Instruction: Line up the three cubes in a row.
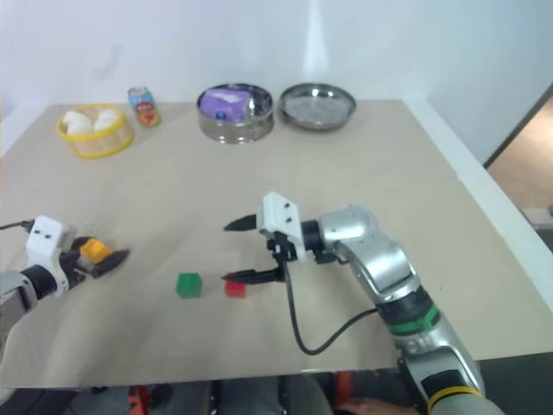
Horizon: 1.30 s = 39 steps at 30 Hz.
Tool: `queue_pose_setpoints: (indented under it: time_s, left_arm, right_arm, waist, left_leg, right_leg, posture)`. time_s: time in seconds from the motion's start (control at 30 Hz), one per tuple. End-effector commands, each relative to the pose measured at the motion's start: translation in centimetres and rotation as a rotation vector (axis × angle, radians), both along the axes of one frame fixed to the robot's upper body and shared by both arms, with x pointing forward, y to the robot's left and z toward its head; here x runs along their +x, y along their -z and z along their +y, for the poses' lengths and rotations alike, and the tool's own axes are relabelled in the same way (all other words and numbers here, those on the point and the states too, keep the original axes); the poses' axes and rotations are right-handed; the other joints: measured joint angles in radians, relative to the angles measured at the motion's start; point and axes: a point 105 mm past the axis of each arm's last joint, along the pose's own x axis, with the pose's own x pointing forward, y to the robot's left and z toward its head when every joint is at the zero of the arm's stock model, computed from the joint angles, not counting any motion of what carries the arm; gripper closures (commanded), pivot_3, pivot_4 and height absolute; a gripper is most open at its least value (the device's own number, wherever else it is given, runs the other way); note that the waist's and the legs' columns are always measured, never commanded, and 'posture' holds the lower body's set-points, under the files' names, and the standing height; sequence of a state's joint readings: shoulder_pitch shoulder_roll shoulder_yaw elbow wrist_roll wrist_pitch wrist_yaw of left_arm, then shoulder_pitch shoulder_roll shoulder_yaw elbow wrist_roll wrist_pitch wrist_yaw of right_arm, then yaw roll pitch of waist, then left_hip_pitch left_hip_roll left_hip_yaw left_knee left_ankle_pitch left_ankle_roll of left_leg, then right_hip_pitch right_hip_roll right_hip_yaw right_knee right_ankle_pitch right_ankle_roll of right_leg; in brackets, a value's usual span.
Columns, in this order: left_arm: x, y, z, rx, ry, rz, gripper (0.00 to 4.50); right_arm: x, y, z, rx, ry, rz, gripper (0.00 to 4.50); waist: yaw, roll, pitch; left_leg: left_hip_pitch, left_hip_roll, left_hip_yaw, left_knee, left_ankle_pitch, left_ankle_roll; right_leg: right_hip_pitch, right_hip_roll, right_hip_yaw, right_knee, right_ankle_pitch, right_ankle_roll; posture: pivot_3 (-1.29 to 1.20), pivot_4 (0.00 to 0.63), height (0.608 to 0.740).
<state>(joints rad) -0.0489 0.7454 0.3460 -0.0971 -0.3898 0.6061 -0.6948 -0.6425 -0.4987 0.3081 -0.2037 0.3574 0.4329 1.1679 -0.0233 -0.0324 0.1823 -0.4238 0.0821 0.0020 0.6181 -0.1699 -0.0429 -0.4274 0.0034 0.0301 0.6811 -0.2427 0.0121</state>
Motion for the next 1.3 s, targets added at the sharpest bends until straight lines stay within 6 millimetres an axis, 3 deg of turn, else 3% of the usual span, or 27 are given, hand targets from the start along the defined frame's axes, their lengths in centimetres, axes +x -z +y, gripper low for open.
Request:
queue_pose_setpoints:
  time_s: [0.03,0.2,0.23,0.3,0.37,0.53,0.7,1.3]
  left_arm:
    - [0.2,-0.4,0.4,0.049,0.048,0.014,1.10]
    - [0.2,-1.1,0.4,0.067,0.090,0.013,2.98]
    - [0.1,-1.3,0.4,0.081,0.101,0.010,3.13]
    - [0.1,-1.8,0.4,0.156,0.131,-0.033,3.11]
    - [-0.4,-2.1,-0.9,0.198,0.236,-0.066,3.11]
    - [-3.8,-2.3,-5.2,0.251,0.668,-0.032,3.11]
    - [-5.2,-1.5,-6.0,0.260,0.889,0.049,3.11]
    - [-3.9,0.0,-7.5,0.249,1.114,0.092,3.11]
  right_arm:
    - [-0.3,-1.1,0.0,0.015,0.000,-0.053,0.00]
    - [-0.4,-1.0,-0.2,0.009,0.008,-0.053,0.00]
    - [-0.4,-1.0,-0.2,0.006,0.009,-0.053,0.00]
    - [-0.4,-1.0,-0.3,0.002,0.008,-0.055,0.00]
    - [-0.4,-1.0,-0.3,0.001,0.008,-0.053,0.00]
    - [-0.1,-1.1,-0.3,-0.002,-0.004,-0.059,0.00]
    - [-0.1,-1.1,-0.2,-0.004,-0.012,-0.065,0.00]
    - [-0.7,-1.1,-1.4,-0.031,0.032,-0.062,0.00]
  waist:
    - [0.000,0.000,0.000]
    - [0.000,0.000,0.000]
    - [0.000,0.000,0.000]
    - [0.000,0.000,0.000]
    - [0.000,0.000,0.000]
    - [0.000,0.000,0.000]
    - [0.000,0.000,0.000]
    - [0.000,0.000,0.001]
  left_leg:
    - [0.000,0.000,0.000,0.000,0.000,0.000]
    - [0.000,0.000,0.000,-0.001,0.000,0.000]
    - [0.000,0.000,0.000,-0.001,0.000,0.000]
    - [0.000,0.000,0.000,-0.001,0.000,0.000]
    - [-0.001,0.000,0.000,-0.001,0.000,-0.001]
    - [-0.001,0.001,0.002,-0.001,-0.002,-0.003]
    - [-0.004,0.001,0.003,-0.001,-0.002,-0.003]
    - [-0.007,0.003,0.003,-0.001,-0.002,-0.002]
  right_leg:
    - [0.000,0.000,0.000,0.000,0.000,0.000]
    - [-0.001,0.000,0.000,0.000,0.000,-0.001]
    - [-0.001,0.000,0.000,0.000,0.000,-0.001]
    - [-0.001,0.000,0.000,0.000,-0.001,-0.001]
    - [-0.001,0.000,0.000,0.000,-0.001,-0.001]
    - [-0.003,-0.001,0.000,0.000,-0.001,-0.002]
    - [-0.008,0.000,0.001,0.000,-0.001,-0.002]
    - [-0.011,0.005,0.002,0.001,0.001,0.002]
  posture:
    - [0.00,0.150,0.740]
    - [0.00,0.150,0.740]
    - [0.00,0.150,0.740]
    - [0.00,0.150,0.740]
    - [0.00,0.150,0.740]
    - [0.00,0.150,0.740]
    - [0.00,0.150,0.740]
    - [0.00,0.150,0.740]
